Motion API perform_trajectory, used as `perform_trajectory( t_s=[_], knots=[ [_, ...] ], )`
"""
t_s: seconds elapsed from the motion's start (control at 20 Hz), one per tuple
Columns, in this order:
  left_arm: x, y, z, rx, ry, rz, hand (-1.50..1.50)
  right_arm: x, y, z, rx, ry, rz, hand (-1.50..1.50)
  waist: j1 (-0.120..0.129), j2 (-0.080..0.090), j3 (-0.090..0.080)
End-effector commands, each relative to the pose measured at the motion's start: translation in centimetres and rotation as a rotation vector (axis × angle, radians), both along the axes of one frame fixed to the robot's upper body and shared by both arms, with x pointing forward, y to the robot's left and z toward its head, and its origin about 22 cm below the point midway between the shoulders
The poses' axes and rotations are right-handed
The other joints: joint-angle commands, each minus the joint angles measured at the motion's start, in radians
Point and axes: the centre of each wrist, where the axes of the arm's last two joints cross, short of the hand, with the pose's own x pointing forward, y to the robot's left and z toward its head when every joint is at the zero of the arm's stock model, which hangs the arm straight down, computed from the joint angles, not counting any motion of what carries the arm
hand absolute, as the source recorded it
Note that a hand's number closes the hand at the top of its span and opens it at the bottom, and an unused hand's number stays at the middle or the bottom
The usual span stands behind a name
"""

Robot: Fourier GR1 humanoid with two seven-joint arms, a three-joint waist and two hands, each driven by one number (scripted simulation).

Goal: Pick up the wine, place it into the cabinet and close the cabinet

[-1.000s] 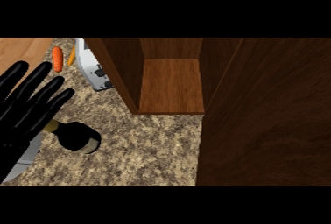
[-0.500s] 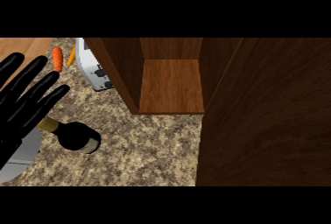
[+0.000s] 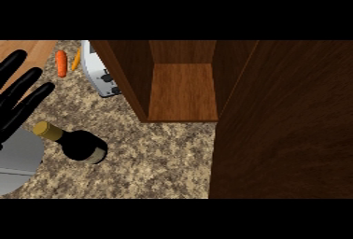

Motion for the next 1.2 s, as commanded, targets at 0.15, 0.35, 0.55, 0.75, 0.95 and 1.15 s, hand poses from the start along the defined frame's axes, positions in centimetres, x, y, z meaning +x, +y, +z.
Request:
perform_trajectory(
  t_s=[0.15, 0.35, 0.55, 0.75, 0.95, 1.15],
  knots=[
    [-2.8, 0.0, 0.8, 0.004, -0.057, 0.016, -1.50, -3.9, -0.9, 3.8, 0.027, -0.072, 0.048, -1.50, 0.002, 0.002, 0.000],
    [-0.6, 2.9, 1.3, 0.034, -0.075, 0.089, -1.50, -4.7, -0.5, 4.1, 0.022, -0.055, 0.038, -1.50, -0.005, 0.003, -0.001],
    [-0.3, 6.0, 1.5, 0.078, -0.084, 0.106, -1.50, -4.5, -0.2, 3.6, 0.029, -0.061, 0.035, -1.50, -0.004, 0.002, -0.002],
    [0.1, 6.3, 0.8, 0.083, -0.090, 0.160, -1.50, -3.8, -0.5, 3.4, 0.055, -0.060, 0.035, -1.50, -0.004, 0.006, 0.000],
    [-0.3, 8.5, 1.0, 0.096, -0.087, 0.171, -1.50, -4.9, -0.7, 4.3, 0.030, -0.061, 0.054, -1.50, -0.002, 0.003, -0.001],
    [1.7, 10.4, -0.2, 0.101, -0.064, 0.200, -1.50, -5.0, -0.3, 4.0, 0.044, -0.075, 0.044, -1.50, -0.015, 0.004, -0.001]
  ],
)
